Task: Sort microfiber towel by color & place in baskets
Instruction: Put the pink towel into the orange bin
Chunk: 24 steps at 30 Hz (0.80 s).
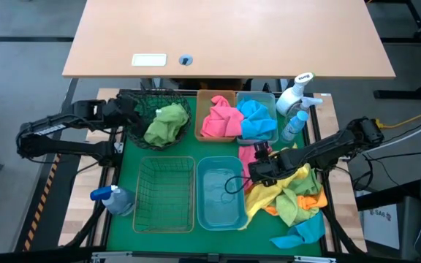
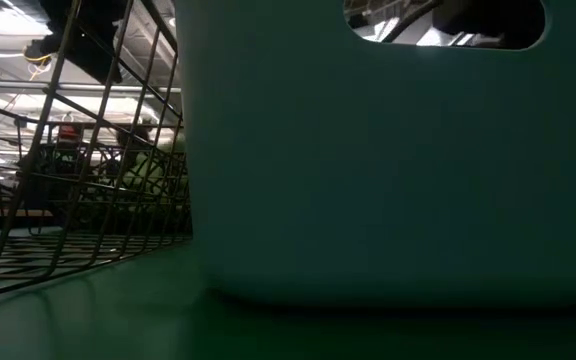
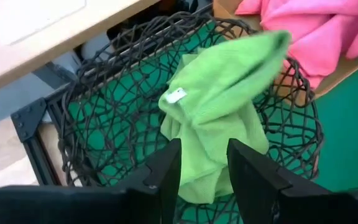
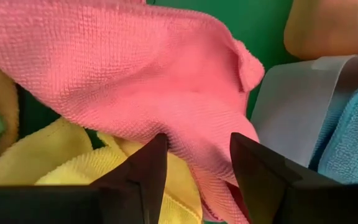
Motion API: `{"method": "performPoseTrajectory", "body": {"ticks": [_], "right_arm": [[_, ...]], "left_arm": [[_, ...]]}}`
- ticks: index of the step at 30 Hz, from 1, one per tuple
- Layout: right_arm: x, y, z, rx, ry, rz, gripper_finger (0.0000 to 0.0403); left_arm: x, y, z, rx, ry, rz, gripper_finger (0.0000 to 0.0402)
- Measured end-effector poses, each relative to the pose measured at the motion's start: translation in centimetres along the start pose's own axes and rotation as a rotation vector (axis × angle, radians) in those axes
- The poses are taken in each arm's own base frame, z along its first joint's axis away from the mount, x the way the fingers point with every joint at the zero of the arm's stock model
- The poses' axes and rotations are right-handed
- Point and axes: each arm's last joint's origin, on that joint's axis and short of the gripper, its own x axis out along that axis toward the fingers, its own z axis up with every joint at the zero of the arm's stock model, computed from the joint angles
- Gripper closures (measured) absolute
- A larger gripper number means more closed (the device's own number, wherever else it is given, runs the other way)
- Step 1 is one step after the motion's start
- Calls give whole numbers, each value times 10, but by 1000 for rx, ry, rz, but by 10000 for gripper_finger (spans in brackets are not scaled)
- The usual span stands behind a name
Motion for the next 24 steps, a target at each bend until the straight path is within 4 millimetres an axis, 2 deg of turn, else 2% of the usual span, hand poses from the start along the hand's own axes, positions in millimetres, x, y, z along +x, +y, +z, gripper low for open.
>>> {"method": "performPoseTrajectory", "body": {"ticks": [5, 14, 16, 20, 24], "right_arm": [[6, -4, -1, 18, 26, 35, 260], [20, -20, -2, 107, 49, 143, 383], [21, -22, -3, 117, 55, 161, 395], [9, -27, 4, 120, 52, 198, 385], [-13, -39, 13, 111, 78, 220, 398]], "left_arm": [[0, -1, 1, -9, -10, -7, 277], [2, -2, 2, -2, -12, -8, 277], [2, -3, 2, -2, -11, -8, 277], [2, -3, 2, -2, -11, -8, 277], [2, -3, 2, -1, -11, -8, 277]]}}
